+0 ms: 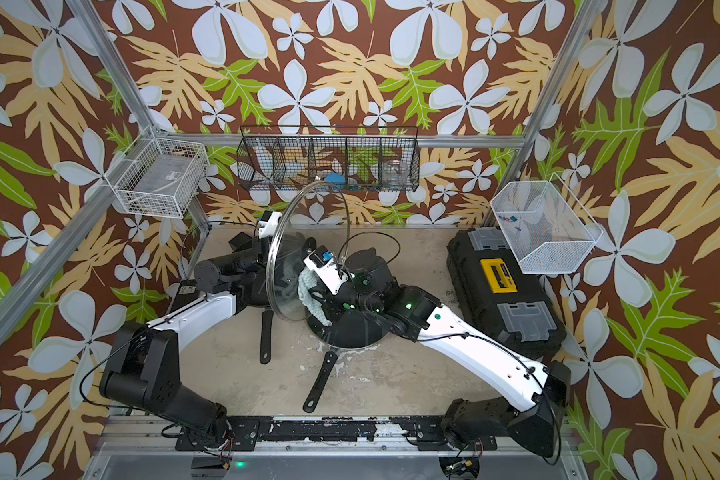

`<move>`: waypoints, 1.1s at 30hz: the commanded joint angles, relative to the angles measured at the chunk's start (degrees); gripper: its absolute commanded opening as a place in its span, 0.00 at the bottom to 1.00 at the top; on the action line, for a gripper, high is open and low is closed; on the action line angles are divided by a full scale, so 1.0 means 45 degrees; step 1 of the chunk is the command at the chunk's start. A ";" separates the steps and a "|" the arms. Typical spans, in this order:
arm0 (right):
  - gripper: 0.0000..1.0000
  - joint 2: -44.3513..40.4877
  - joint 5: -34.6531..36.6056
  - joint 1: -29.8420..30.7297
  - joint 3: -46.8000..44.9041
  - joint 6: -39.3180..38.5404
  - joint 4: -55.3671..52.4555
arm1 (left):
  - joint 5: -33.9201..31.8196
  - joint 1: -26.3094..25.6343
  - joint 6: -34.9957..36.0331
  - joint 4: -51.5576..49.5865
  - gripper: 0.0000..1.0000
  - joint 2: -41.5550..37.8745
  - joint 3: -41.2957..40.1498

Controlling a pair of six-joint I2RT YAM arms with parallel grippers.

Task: Wipe the pot lid with a cloth
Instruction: Wipe the pot lid.

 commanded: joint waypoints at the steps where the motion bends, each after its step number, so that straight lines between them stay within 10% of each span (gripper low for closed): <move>1: 0.00 0.0000 -0.0455 0.0668 0.0646 -0.0316 0.0358 | -0.0967 -0.0049 -0.0227 0.3746 0.00 0.0012 0.0145; 18: 0.00 -0.0747 0.0419 -0.0853 -0.2553 0.0485 0.1773 | -0.0967 0.0022 -0.0272 0.3756 0.00 -0.0126 0.0137; 24: 0.00 0.0099 0.0340 -0.2818 -0.0642 0.0358 0.1387 | -0.0889 0.0017 -0.0212 0.3748 0.00 -0.0146 0.0126; 33: 0.00 0.1369 -0.1203 -0.1869 0.3132 -0.0497 0.0493 | -0.0889 0.0011 -0.0145 0.3756 0.00 -0.0073 0.0076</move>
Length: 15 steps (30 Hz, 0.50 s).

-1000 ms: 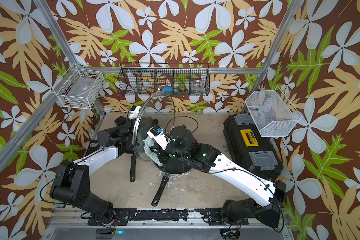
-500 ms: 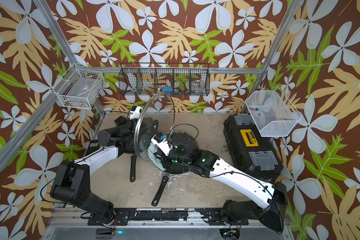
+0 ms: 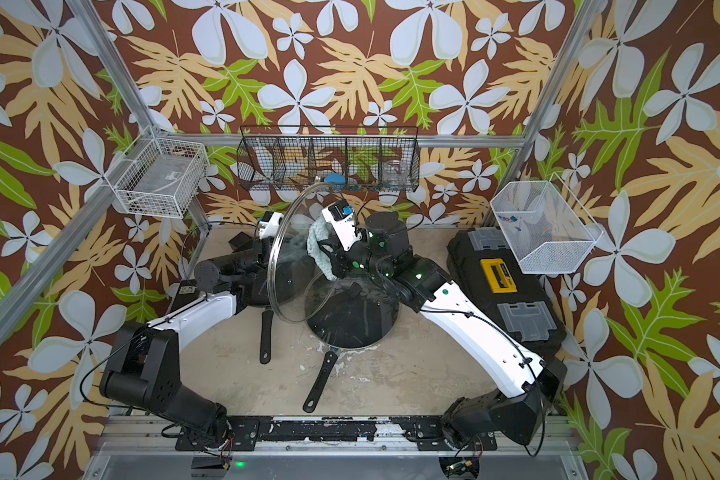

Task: Wipe the pot lid with a cloth
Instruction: Wipe the pot lid.

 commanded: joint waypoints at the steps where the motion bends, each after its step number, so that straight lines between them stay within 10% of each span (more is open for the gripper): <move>1: 0.00 0.0067 -0.0711 0.0856 0.0460 -0.0634 -0.0385 | -0.0957 -0.0012 -0.0136 0.3741 0.00 -0.0081 0.0085; 15: 0.00 -0.4099 0.1515 0.1203 -0.3803 -0.0440 0.0080 | -0.1308 0.0045 0.2724 0.0429 0.00 -0.0860 -0.0276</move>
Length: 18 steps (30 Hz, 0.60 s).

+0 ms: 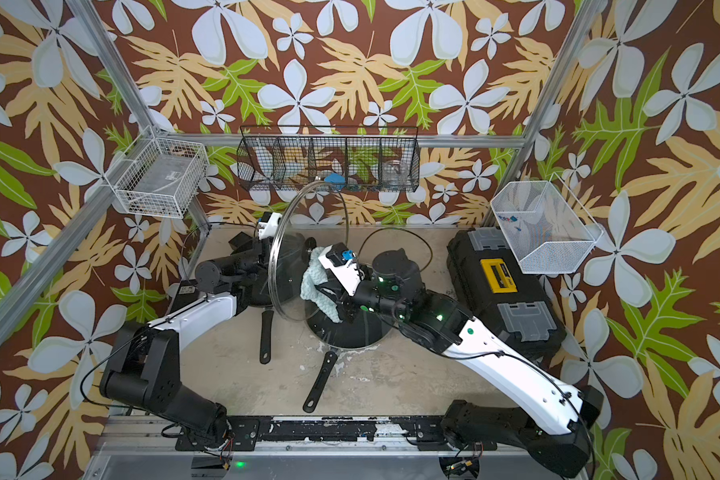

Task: Wipe the pot lid with a cloth
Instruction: Wipe the pot lid.

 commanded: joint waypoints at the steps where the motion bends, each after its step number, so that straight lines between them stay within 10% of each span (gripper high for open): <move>1: 0.00 -0.0621 0.1119 -0.0379 -0.0256 0.0204 0.0411 | -0.1065 0.0025 0.2848 -0.0534 0.00 -0.0927 -0.0075; 11: 0.00 -0.1766 0.3588 -0.0432 0.1004 -0.0583 -0.0465 | -0.5786 -0.0033 1.4876 -1.4474 0.00 -0.4358 0.1122; 18: 0.00 -0.1603 0.4167 0.0403 0.1814 -0.0934 -0.0740 | -0.9503 -0.0067 1.7930 -1.6387 0.00 -0.5345 0.0945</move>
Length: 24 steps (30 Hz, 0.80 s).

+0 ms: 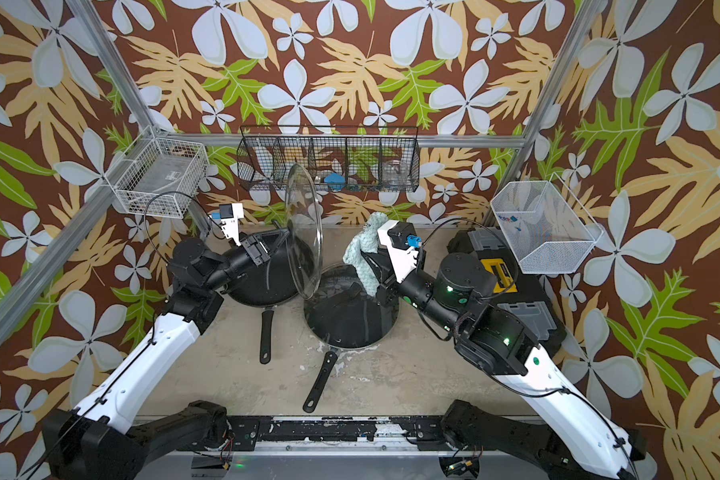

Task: Wipe the pot lid with a cloth
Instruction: Wipe the pot lid.

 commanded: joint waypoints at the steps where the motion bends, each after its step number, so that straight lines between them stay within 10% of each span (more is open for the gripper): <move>1: 0.00 0.0440 0.0703 0.0646 0.0377 -0.0452 -0.0254 | -0.3003 -0.0107 0.3066 -0.0898 0.00 -0.0373 0.0071; 13: 0.00 0.4006 0.3475 0.2265 0.1867 -0.1311 -0.0264 | -0.5606 -0.1701 1.0805 -0.1104 0.00 -0.2274 -0.1024; 24: 0.00 0.5693 0.5005 0.2282 0.2193 -0.1430 -0.0805 | -0.6307 -0.2405 1.2493 -0.0434 0.00 -0.3359 -0.1433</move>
